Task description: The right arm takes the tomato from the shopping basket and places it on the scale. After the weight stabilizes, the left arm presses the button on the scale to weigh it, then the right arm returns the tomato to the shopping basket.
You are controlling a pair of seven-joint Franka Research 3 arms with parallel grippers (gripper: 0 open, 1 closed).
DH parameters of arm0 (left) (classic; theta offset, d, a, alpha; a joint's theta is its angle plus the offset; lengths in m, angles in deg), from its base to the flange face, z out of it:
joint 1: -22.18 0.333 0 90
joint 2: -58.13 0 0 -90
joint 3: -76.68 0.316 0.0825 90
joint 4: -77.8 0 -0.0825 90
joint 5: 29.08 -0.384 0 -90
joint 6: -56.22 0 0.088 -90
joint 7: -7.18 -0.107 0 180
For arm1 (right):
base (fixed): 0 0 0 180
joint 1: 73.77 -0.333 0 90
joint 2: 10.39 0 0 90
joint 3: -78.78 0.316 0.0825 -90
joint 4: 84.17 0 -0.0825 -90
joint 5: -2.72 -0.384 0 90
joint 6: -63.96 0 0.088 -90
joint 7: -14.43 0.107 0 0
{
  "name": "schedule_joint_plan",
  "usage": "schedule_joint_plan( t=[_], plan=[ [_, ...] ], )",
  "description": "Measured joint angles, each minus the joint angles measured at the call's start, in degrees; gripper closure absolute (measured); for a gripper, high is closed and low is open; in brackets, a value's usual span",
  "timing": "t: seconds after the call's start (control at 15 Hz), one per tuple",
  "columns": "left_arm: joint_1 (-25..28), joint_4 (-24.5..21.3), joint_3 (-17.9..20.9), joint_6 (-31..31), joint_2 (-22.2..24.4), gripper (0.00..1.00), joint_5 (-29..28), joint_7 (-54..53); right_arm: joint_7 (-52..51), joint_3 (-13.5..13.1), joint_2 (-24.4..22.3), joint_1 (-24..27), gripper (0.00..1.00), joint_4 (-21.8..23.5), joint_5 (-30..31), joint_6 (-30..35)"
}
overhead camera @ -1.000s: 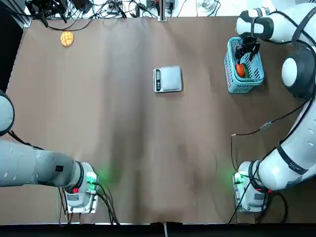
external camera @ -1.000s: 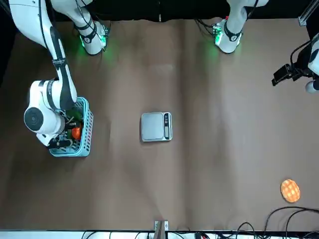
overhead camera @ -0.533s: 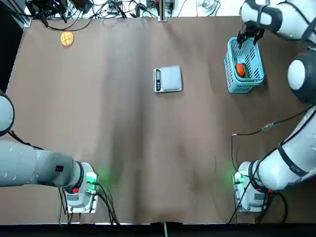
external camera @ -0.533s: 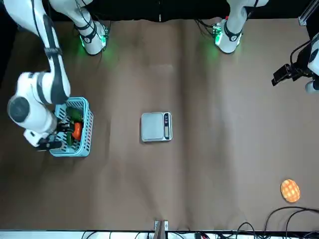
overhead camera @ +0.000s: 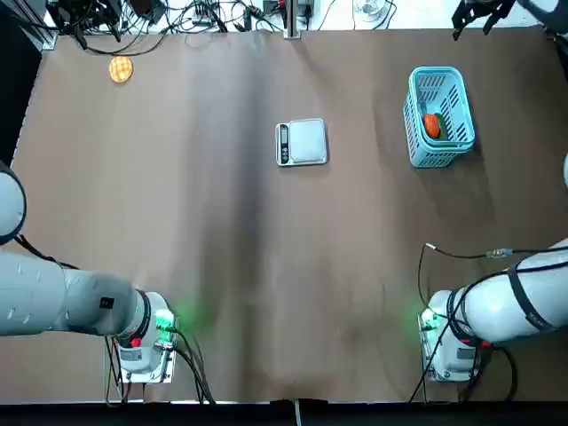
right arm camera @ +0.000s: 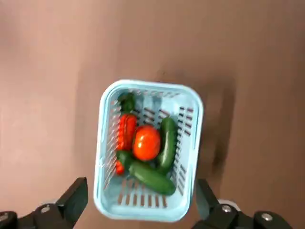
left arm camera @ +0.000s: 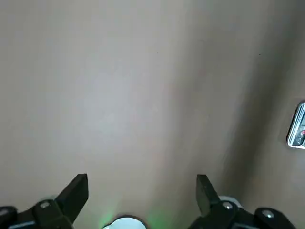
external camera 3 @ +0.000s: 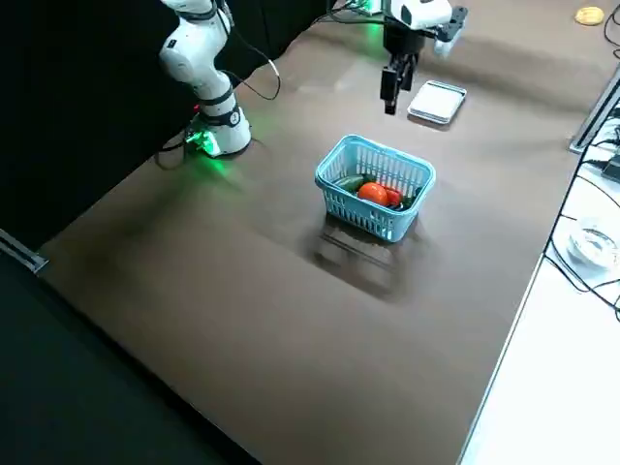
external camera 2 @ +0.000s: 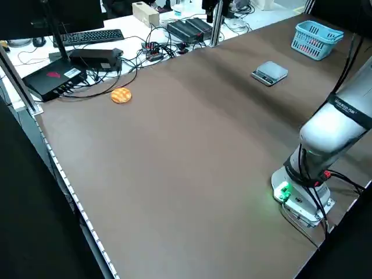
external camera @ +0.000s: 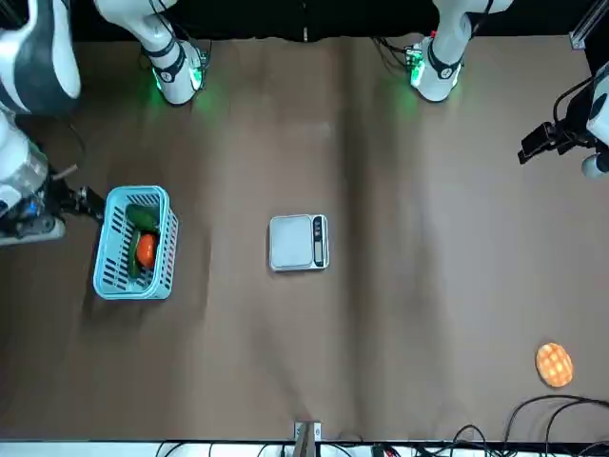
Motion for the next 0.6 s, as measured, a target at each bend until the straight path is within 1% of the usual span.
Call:
schedule_joint_plan(
  t=[0.13,0.2,0.27,0.47,0.6],
  plan=[
    [0.00,0.00,0.00,0.00,0.00,0.00,0.00,0.00,-1.50,0.06,-0.76,-0.02,0.01,-0.08,-1.13,2.41],
    [0.00,0.00,0.00,0.00,0.00,0.00,0.00,0.00,-2.08,0.17,-0.77,-0.17,0.03,-0.83,-1.34,3.10],
    [0.00,0.00,0.00,0.00,0.00,0.00,0.00,0.00,-2.25,0.32,-0.74,-0.44,0.04,-2.69,-1.39,4.34],
    [0.00,-0.01,-0.02,-0.01,0.00,0.00,0.00,0.00,-2.29,0.70,-0.89,-1.08,0.02,-10.50,-1.38,9.92],
    [0.04,-0.01,-0.01,-0.01,0.00,0.00,0.00,0.00,-2.63,0.63,-0.92,-1.08,0.01,-12.53,-1.34,11.12]
  ],
)
